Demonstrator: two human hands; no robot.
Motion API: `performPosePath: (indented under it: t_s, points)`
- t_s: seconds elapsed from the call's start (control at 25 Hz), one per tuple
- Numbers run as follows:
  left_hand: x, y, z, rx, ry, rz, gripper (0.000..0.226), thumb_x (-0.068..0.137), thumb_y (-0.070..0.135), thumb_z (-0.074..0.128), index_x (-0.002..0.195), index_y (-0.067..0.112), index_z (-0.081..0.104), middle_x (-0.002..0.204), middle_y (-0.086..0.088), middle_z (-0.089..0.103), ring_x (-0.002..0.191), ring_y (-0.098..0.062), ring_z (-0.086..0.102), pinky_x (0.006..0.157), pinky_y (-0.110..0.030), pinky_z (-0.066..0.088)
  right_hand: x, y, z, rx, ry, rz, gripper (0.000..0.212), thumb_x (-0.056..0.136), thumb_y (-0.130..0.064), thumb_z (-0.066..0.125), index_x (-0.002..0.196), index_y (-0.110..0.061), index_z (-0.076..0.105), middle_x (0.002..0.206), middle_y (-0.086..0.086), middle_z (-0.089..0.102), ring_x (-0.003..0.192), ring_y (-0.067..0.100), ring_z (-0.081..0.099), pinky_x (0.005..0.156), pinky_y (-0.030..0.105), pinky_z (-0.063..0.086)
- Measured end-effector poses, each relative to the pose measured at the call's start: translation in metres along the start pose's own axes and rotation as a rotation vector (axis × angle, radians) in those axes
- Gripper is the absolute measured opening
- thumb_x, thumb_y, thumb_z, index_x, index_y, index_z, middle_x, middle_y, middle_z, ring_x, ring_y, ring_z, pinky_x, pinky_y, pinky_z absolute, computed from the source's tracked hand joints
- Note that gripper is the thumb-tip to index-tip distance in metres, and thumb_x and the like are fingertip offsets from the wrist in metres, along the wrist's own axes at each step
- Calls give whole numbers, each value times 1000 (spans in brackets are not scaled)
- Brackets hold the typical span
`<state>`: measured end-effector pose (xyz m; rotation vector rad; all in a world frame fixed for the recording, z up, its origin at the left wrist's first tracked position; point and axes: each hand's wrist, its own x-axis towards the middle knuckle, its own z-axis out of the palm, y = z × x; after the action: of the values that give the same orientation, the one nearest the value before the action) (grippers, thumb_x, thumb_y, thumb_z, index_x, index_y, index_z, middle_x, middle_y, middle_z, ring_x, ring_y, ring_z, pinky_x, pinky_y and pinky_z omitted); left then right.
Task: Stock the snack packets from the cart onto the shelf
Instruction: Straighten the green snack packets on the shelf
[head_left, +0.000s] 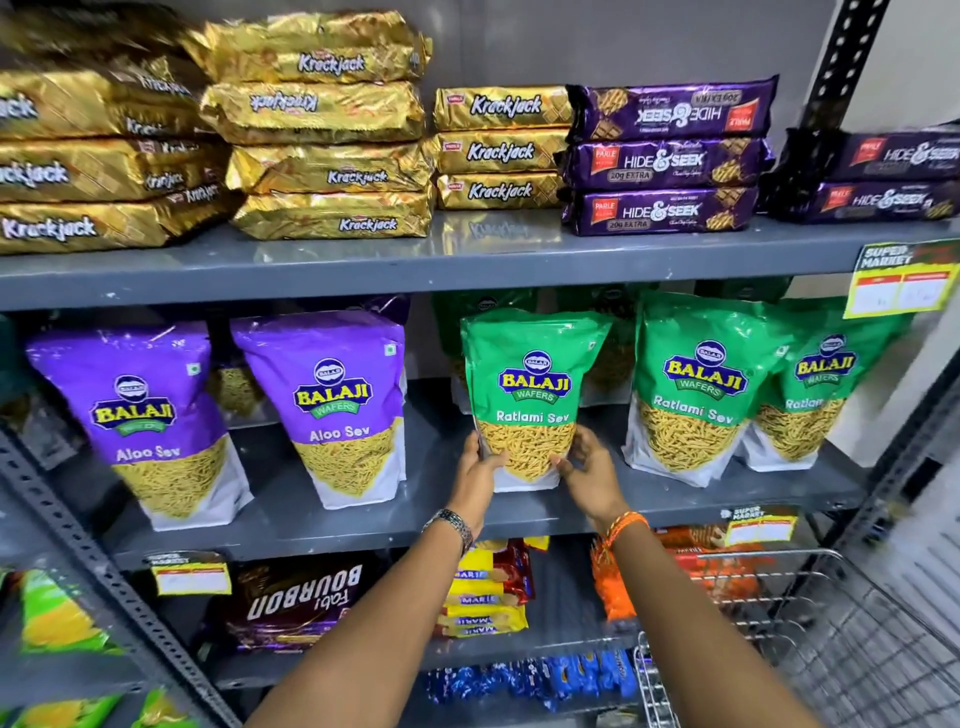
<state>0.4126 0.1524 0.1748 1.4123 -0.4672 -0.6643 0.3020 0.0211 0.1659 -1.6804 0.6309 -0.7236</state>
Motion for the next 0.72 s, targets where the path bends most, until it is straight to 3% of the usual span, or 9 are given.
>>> performPosePath:
  t_s: [0.28,0.4,0.48,0.56,0.64,0.72]
  points:
    - [2,6,-22,57,26,50,56,84,4,65,132,24,47,129,-3,64,120,-20,60,108,-39,45,10,-7,10,142,-84,53,40,91,8,62,127,-8,54,129,16,66,120,27,61,106,42,49]
    - [8,31,-24,-44,26,96,74,79,38,77,142,21,42,138,5,57,121,-11,59,107,-36,45,25,-30,-4,366,-28,55,48,94,-24,66,137,-8,53,137,5,60,129,20,54,108,36,42]
    - [18,58,-20,-171,88,74,72,85,47,68,145,19,40,137,10,51,119,-6,56,102,-28,45,44,-51,-8,429,-7,-30,47,88,-49,66,121,-16,62,124,-3,63,117,11,55,103,32,42]
    - [31,86,-16,-293,122,109,58,86,49,66,132,17,53,128,7,61,112,-2,63,98,-25,50,56,-75,-2,486,24,-105,18,97,-37,59,98,-19,62,97,-4,63,93,8,57,87,27,47]
    - [43,102,-13,-373,165,180,60,77,49,76,122,12,63,129,-6,66,122,-21,62,110,-47,45,69,-86,6,483,117,-134,12,103,-16,51,95,-15,61,91,5,63,85,13,58,81,29,50]
    - [44,111,-11,-464,204,245,24,86,20,71,108,11,67,122,-14,68,120,-29,59,112,-56,38,78,-88,8,471,152,-142,13,101,-12,53,93,-15,62,93,13,61,89,21,55,87,36,48]
